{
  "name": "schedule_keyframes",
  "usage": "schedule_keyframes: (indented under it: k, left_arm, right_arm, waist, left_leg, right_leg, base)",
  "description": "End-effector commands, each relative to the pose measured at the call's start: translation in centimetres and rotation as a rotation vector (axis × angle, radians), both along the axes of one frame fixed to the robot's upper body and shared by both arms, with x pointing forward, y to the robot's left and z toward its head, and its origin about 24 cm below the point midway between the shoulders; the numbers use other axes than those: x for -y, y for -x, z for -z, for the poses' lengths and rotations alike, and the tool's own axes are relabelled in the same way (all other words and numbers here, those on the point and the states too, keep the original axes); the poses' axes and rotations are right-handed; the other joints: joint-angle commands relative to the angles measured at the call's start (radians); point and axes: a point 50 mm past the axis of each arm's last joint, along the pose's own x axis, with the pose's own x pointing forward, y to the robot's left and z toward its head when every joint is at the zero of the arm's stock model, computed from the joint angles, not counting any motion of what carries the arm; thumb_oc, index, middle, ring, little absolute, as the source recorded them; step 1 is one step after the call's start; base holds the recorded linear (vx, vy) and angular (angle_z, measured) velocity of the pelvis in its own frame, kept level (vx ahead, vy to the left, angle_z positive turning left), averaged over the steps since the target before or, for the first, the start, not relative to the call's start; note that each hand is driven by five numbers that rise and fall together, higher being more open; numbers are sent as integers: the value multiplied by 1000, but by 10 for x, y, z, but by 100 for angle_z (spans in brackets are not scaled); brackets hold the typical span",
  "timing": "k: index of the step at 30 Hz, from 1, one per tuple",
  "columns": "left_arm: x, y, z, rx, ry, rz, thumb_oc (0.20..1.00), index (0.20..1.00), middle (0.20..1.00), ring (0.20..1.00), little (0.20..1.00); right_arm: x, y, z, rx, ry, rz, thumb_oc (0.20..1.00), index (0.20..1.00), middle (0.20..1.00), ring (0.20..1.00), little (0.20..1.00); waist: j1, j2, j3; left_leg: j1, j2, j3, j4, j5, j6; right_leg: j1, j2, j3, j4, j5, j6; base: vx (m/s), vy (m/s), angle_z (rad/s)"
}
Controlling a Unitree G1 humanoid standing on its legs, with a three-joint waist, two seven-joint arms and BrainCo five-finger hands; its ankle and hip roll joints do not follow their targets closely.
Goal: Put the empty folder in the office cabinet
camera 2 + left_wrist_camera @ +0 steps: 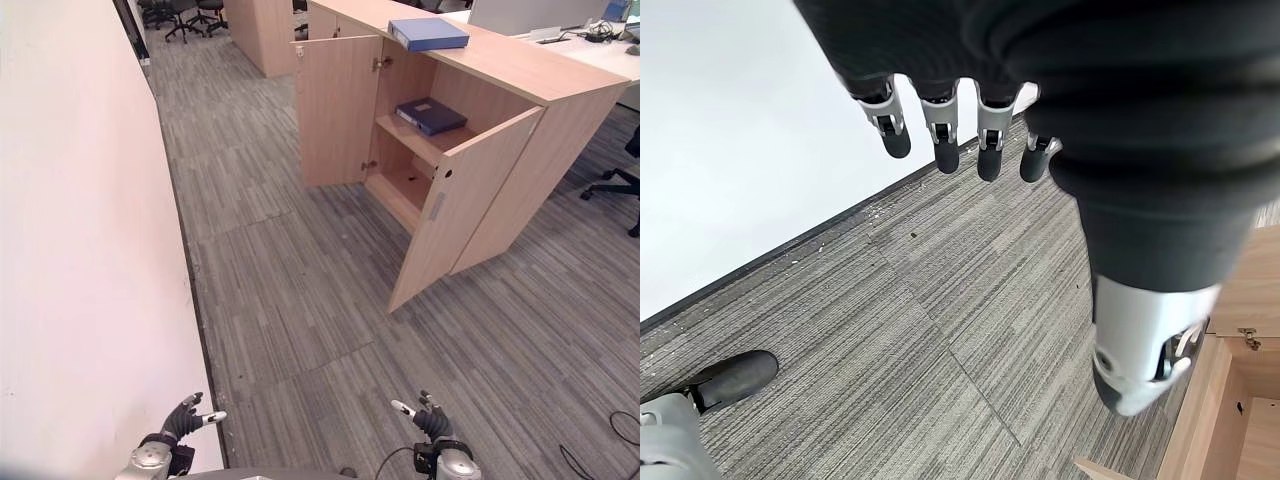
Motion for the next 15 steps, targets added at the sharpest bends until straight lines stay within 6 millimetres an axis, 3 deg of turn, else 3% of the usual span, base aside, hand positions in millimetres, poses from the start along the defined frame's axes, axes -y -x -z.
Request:
schedule_keyframes:
  k: [1, 15]
  left_arm:
    - [-6, -14, -6, 50, -12, 33, 1000, 1000, 1000, 1000, 1000]
    - [-7, -11, -4, 36, -15, 26, 1000, 1000, 1000, 1000, 1000]
  right_arm:
    - [-2, -5, -2, 34, 4, -27, 1000, 1000, 1000, 1000, 1000]
    - [1, 1, 2, -7, 8, -13, 1000, 1000, 1000, 1000, 1000]
  waist:
    - [3, -35, -36]
    - [2, -32, -36]
  left_leg:
    - [0, 41, -14, 1, -24, -79]
    - [6, 43, -17, 1, -24, -81]
  right_leg:
    - [-26, -103, -9, 8, 36, 174]
    - [-19, -98, -16, 10, 29, 170]
  base:
    - [0, 0, 0]
    - [0, 0, 0]
